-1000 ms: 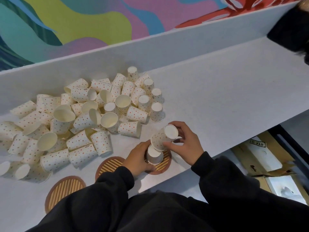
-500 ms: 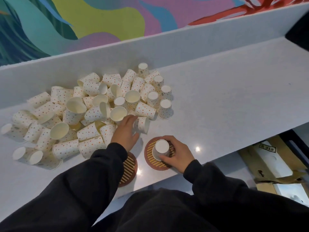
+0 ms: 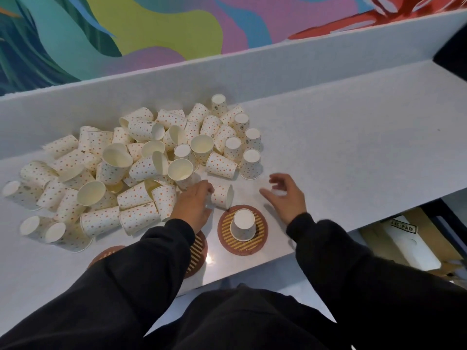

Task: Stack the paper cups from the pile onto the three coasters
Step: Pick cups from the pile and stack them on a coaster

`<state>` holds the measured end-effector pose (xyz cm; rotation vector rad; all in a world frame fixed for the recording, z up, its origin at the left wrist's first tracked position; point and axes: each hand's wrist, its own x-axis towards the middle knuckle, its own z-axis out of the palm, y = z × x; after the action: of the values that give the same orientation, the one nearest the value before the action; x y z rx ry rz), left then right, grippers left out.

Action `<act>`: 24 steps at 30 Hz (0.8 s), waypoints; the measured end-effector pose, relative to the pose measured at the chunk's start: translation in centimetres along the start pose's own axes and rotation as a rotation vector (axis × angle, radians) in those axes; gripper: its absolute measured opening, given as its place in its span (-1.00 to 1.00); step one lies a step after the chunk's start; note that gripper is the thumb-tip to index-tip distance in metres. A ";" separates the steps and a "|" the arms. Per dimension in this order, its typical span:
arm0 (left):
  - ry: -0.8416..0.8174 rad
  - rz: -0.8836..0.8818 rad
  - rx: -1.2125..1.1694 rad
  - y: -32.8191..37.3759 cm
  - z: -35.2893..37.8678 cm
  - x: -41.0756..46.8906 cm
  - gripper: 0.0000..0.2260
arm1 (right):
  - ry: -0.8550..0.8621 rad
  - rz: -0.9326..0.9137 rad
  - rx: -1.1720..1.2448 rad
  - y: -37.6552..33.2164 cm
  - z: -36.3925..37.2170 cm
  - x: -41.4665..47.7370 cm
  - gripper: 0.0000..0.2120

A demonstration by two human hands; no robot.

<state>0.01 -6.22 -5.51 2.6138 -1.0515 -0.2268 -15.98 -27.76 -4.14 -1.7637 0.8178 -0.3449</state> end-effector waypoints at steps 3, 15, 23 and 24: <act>-0.105 -0.004 -0.058 0.1 -0.2 0.2 -0.58 | 0.020 0.021 -0.096 -2.0 1.0 4.7 -0.43; 0.227 -0.101 -0.698 2.8 -5.7 -2.8 -0.48 | -0.046 0.133 -0.027 -2.9 4.6 9.0 -0.40; 0.151 -0.047 -1.032 6.8 -7.8 -4.9 -0.49 | -0.086 -0.151 0.117 -5.3 -2.7 0.2 -0.49; 0.124 -0.006 -0.946 7.2 -7.9 -5.3 -0.49 | -0.100 -0.161 0.135 -5.3 -3.5 -1.0 -0.50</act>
<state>-6.36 -5.65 4.53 1.7456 -0.6518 -0.4298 -16.91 -28.77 2.17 -1.7096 0.5696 -0.4053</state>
